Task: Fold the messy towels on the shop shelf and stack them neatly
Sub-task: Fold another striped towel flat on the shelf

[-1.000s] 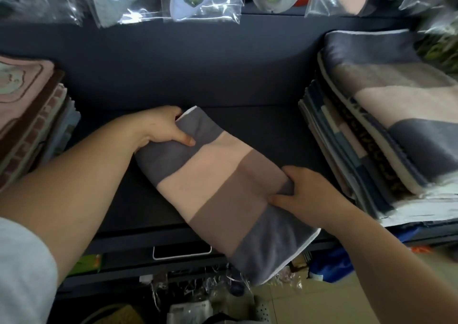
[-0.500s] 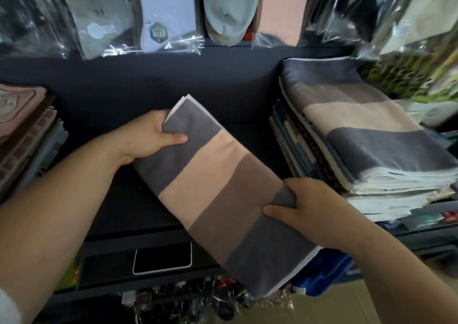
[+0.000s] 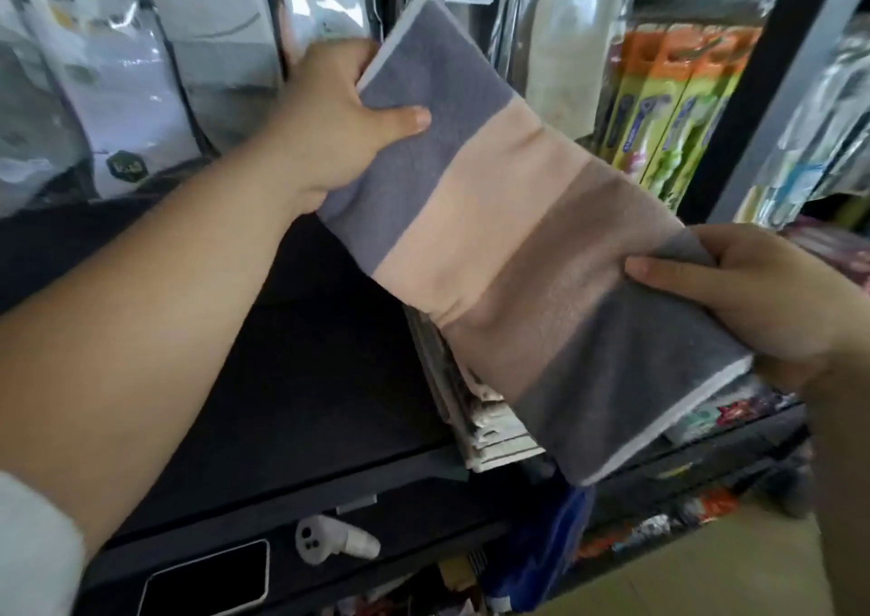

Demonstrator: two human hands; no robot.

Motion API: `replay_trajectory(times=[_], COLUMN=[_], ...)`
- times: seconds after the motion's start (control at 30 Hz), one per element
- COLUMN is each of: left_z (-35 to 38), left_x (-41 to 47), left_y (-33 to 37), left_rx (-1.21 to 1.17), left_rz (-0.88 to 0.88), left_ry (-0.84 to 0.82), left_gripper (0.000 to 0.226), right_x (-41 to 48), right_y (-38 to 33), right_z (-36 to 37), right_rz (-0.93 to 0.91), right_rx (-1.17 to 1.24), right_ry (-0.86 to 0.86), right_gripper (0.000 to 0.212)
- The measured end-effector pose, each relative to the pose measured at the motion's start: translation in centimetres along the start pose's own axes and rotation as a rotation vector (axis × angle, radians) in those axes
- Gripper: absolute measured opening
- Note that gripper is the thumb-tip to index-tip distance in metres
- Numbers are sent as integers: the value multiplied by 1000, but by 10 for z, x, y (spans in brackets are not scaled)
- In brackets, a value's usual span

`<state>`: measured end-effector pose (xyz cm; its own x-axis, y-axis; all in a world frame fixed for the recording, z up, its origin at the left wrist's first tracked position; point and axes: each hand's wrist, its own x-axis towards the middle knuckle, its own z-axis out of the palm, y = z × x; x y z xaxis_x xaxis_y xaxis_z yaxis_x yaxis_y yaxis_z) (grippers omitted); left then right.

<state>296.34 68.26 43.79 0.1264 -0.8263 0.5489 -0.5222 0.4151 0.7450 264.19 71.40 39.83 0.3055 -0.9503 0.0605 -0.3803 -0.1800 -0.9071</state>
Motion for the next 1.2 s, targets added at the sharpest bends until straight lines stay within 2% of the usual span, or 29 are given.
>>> replay_trajectory(times=[0.1, 0.17, 0.2, 0.27, 0.33, 0.4, 0.43, 0.53, 0.63, 0.7, 0.8, 0.83, 0.93, 1.07, 1.13, 1.2], left_z=[39, 63, 72, 80, 81, 77, 72, 52, 37, 37, 45, 49, 59, 71, 79, 86], left_x=[24, 30, 30, 27, 23, 18, 15, 0, -19, -26, -21, -14, 13, 47, 59, 67], left_y=[-12, -34, -47, -68, -85, -95, -100, -116, -133, -136, -130, -126, -115, -111, -123, -138], left_rx=[374, 658, 759, 877, 932, 852, 715, 173, -141, -400, -612, -636, -628, -610, -557, -373], left_rz=[-26, 8, 20, 2, -60, -227, -353, -746, -886, -913, -890, -864, -784, -604, -595, -579], left_ry=[-225, -404, -443, -402, -301, -270, -274, -298, -314, -239, -52, -4, 92, 147, 185, 227], left_gripper=[18, 22, 25, 31, 49, 70, 72, 64, 44, 27, 25, 23, 19, 30, 32, 43], right_x=[22, 29, 30, 30, 27, 20, 17, 5, -1, -2, -2, -2, -2, 7, 20, 33], right_y=[27, 42, 49, 63, 73, 81, 84, 90, 86, 85, 86, 84, 70, 45, 43, 48], right_z=[-2, 7, 10, 12, 10, 7, 6, 1, -1, 2, 9, 11, 13, 12, 15, 20], right_rz=[52, 55, 63, 57, 45, 73, 99, 135, 89, 83, 90, 82, -1, -180, -175, -109], right_rx=[-374, -588, -642, -633, -572, -505, -420, 27, 395, 501, 478, 454, 371, 229, 114, -98], right_ry=[126, 75, 69, 109, 147, 129, 108, 23, -10, 35, 112, 136, 219, 316, 357, 340], right_gripper=[34, 36, 38, 40, 34, 29, 33, 46, 34, 24, 14, 17, 30, 30, 28, 20])
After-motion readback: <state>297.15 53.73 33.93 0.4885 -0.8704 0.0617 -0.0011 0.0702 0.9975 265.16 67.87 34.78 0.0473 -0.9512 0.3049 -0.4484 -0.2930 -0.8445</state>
